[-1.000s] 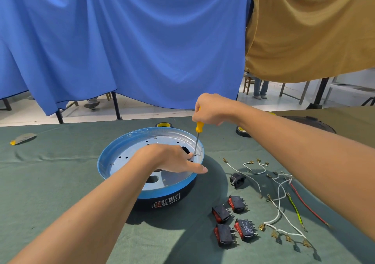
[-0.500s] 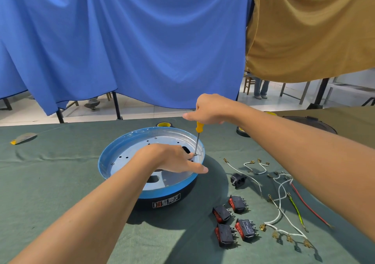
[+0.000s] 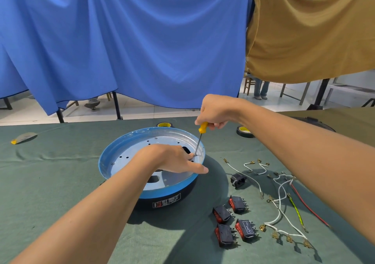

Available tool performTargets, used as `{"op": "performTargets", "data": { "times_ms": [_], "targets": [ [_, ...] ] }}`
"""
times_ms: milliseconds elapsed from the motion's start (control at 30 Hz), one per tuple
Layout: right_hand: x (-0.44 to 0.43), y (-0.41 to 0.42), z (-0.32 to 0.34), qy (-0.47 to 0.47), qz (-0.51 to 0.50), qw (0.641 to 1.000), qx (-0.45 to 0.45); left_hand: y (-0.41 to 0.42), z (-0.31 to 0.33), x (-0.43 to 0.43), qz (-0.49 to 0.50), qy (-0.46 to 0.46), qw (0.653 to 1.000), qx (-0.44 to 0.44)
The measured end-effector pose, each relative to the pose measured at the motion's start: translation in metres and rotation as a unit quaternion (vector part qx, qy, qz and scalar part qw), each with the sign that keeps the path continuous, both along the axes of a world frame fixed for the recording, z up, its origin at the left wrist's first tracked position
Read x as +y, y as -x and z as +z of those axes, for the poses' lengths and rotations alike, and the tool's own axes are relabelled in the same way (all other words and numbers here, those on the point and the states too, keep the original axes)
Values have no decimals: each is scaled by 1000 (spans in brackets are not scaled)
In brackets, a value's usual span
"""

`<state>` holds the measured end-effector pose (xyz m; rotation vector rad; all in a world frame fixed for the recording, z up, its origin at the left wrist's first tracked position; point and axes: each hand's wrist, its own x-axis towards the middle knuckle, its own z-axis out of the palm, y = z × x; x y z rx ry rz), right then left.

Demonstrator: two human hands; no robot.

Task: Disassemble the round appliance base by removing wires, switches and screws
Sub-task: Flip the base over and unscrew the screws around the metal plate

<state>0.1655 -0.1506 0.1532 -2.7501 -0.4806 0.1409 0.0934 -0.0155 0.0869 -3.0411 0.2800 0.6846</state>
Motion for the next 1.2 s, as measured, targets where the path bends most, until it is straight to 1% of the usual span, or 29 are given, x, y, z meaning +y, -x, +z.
{"op": "performTargets", "data": {
  "times_ms": [100, 167, 300, 367, 467, 567, 633, 700, 767, 867, 967, 1100, 1200],
  "targets": [
    [-3, 1, 4, 3, 22, 999, 31, -1, 0, 0, 1, -2, 1000, -1],
    [-3, 1, 5, 19, 18, 999, 33, 0, 0, 0, 1, -3, 1000, -1],
    [0, 4, 5, 110, 8, 994, -24, 0, 0, 1, 2, 1, 1000, -1],
    [3, 4, 6, 130, 18, 991, -33, 0, 0, 1, 3, 2, 1000, -1],
    [7, 5, 9, 128, 37, 991, -25, 0, 0, 1, 3, -1, 1000, -3],
    [8, 5, 11, 82, 55, 995, 13, 0, -1, 1, 5, -6, 1000, -2],
    [8, 5, 9, 65, 53, 996, 15, 0, 0, 1, 5, -5, 1000, -2],
    [9, 5, 6, 78, 35, 996, -13, 0, 0, 1, 1, -3, 1000, -2],
    [10, 7, 7, 113, 20, 993, -36, 0, 0, 1, -2, 0, 1000, -4],
    [10, 8, 11, 145, 26, 989, -25, 0, 0, 2, 3, 3, 1000, -1],
    [11, 7, 13, 123, 42, 991, -18, 0, 0, 1, 4, 1, 1000, -4],
    [13, 9, 14, 88, 57, 994, 22, -2, -1, 2, 4, 0, 1000, -2],
    [16, 12, 10, 99, 39, 994, -8, -2, -2, 2, 2, -3, 1000, 0]
  ]
}}
